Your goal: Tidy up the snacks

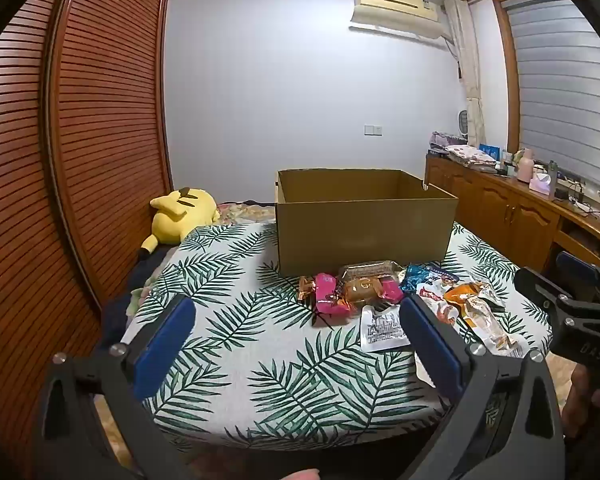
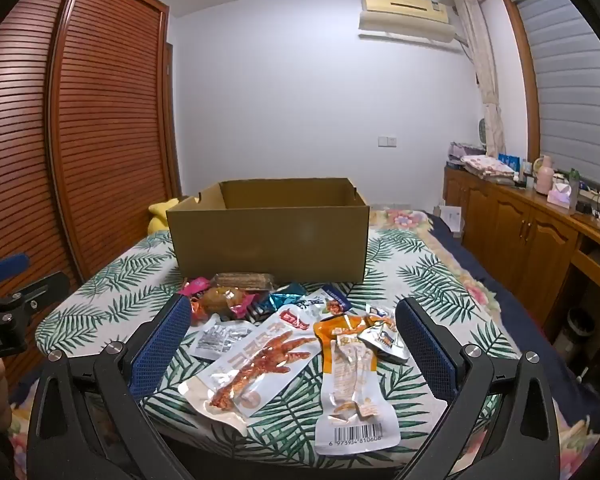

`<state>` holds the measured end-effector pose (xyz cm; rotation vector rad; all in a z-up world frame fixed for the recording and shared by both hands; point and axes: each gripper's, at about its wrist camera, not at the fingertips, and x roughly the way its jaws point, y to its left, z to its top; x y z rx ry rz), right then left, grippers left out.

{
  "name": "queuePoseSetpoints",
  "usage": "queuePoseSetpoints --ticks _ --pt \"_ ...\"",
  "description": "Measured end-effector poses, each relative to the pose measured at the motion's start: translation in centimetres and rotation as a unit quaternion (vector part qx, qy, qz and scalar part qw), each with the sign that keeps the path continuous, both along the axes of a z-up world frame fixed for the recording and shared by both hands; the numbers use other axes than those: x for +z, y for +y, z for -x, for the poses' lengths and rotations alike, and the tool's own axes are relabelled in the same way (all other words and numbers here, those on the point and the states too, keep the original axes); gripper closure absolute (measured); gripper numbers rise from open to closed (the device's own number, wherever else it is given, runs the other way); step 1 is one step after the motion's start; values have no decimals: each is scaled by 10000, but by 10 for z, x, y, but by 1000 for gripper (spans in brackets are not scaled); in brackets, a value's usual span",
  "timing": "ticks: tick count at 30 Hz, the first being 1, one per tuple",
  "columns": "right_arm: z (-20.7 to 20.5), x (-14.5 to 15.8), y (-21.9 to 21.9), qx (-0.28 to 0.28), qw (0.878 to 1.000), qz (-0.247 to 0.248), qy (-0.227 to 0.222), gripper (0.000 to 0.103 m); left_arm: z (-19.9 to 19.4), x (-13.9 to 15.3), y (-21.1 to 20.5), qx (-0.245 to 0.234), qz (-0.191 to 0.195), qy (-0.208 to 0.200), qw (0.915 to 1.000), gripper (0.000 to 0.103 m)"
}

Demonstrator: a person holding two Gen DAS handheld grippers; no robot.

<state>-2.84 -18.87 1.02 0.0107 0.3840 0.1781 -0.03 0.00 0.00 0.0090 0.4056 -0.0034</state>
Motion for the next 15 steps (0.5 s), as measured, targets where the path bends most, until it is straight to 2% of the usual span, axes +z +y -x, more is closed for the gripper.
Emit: queuePoseSetpoints --ticks 15 --pt "0 0 0 1 10000 2 -3 0 1 0 3 -6 10 11 10000 0"
